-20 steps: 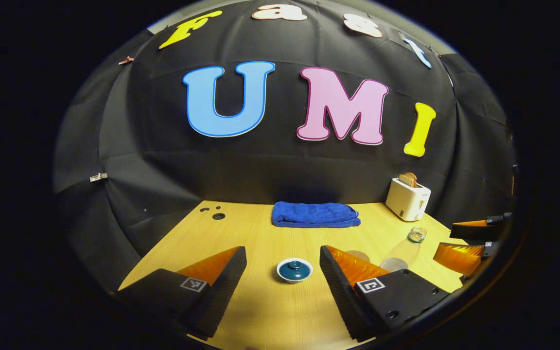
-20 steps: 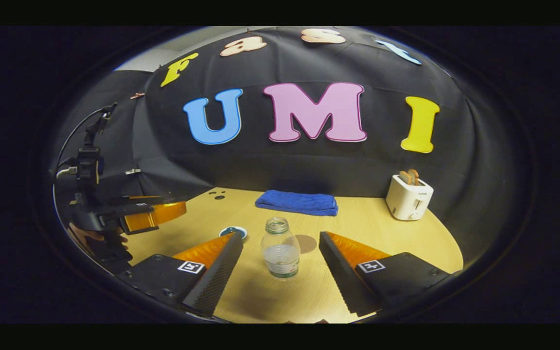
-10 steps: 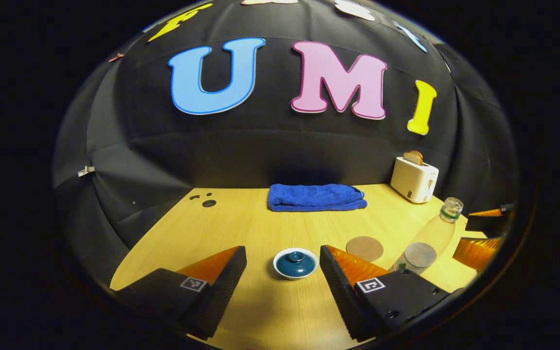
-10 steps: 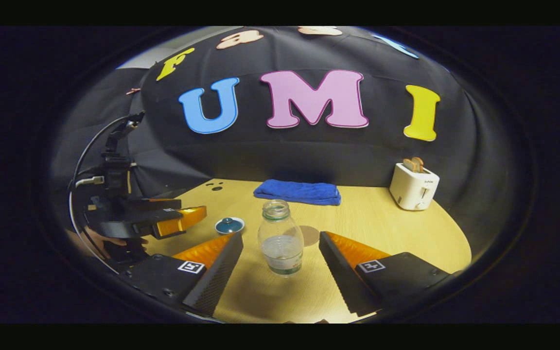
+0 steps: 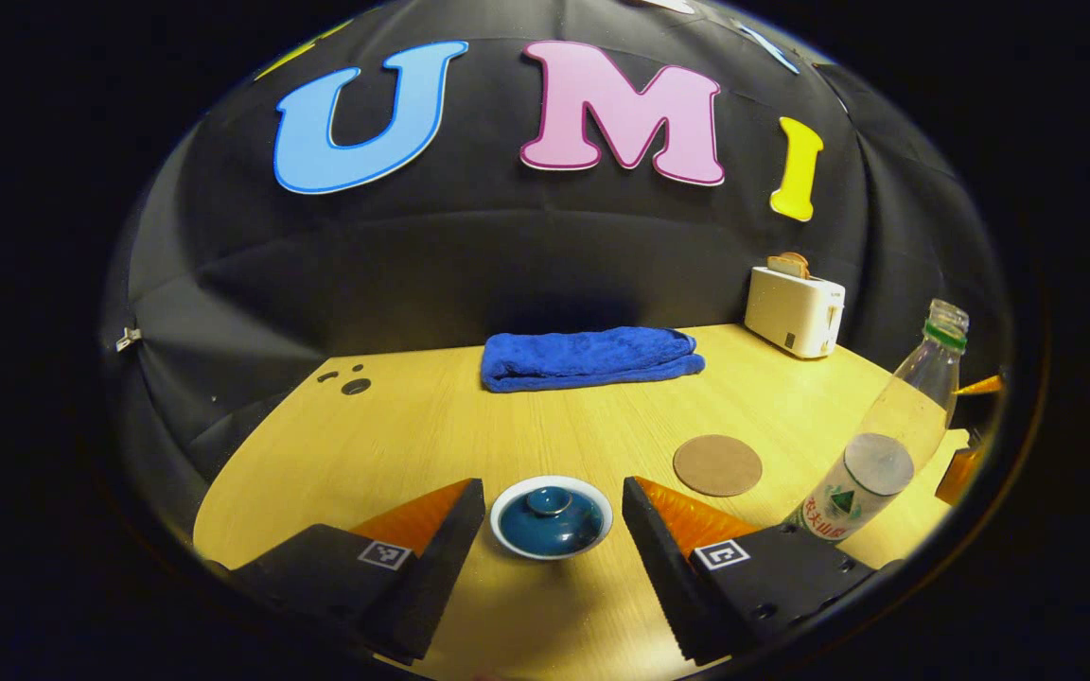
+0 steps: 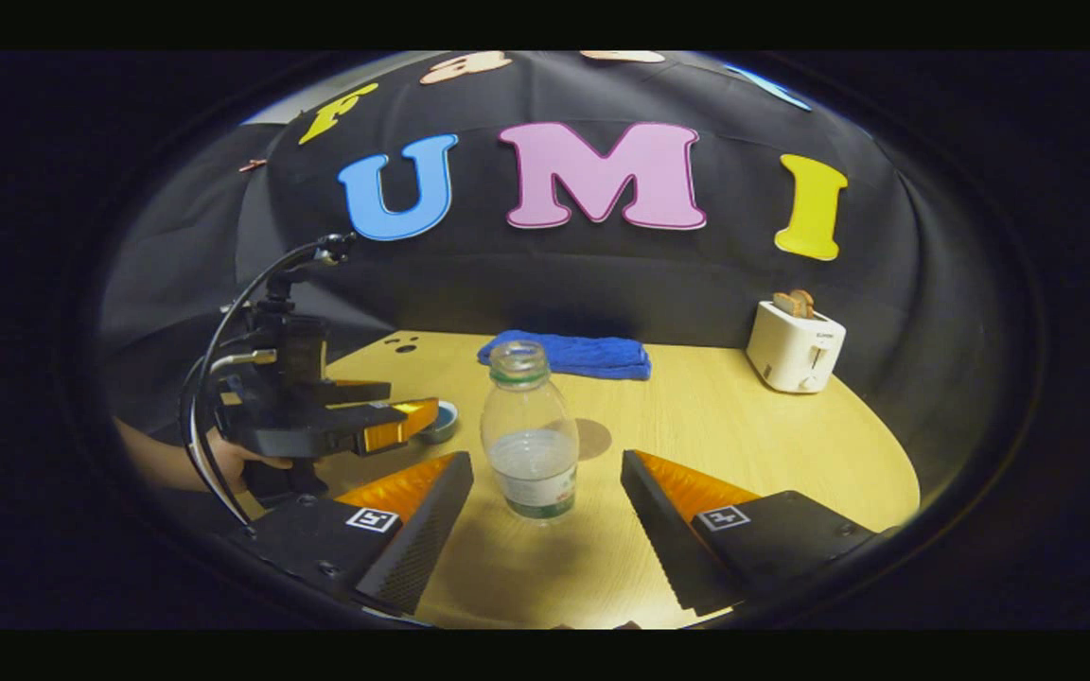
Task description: Open the teacup lid with one hand, grasp the water bottle and pour water into the teacup with the other hand; after pouring, place the water bottle on the coaster and then close the teacup lid.
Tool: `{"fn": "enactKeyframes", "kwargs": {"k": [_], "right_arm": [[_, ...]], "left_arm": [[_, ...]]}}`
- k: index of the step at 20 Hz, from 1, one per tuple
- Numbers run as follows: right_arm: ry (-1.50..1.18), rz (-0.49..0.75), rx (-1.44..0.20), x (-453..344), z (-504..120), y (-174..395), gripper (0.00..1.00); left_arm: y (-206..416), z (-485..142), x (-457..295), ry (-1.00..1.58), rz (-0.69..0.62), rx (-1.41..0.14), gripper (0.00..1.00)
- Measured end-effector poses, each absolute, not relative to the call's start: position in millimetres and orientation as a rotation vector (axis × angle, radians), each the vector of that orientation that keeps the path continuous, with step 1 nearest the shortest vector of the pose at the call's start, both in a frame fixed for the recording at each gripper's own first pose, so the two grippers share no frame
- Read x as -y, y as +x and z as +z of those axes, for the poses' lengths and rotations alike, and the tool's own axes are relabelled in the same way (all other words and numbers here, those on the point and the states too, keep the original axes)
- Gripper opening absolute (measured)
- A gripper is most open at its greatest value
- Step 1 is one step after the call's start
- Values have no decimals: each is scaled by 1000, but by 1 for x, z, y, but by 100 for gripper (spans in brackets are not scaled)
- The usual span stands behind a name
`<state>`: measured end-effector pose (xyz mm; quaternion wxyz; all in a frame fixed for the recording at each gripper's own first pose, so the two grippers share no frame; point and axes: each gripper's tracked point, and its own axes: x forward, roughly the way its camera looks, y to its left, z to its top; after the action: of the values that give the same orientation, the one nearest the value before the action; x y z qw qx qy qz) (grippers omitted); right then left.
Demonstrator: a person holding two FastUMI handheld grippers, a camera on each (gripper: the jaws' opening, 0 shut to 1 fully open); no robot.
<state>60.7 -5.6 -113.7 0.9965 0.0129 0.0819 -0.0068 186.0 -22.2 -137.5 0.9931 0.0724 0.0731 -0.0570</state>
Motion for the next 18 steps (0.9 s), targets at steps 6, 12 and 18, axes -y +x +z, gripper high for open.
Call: {"fn": "enactKeyframes", "kwargs": {"k": [6,12,18], "right_arm": [[36,-24,-186,3,-130,67,98],[25,-12,-178,0,-136,75,98],[49,-5,-178,-9,-143,80,98]], "left_arm": [[201,-155,23,163,-139,-154,82],[203,-160,27,189,-155,-135,67],[209,-161,19,182,-137,-136,43]]}}
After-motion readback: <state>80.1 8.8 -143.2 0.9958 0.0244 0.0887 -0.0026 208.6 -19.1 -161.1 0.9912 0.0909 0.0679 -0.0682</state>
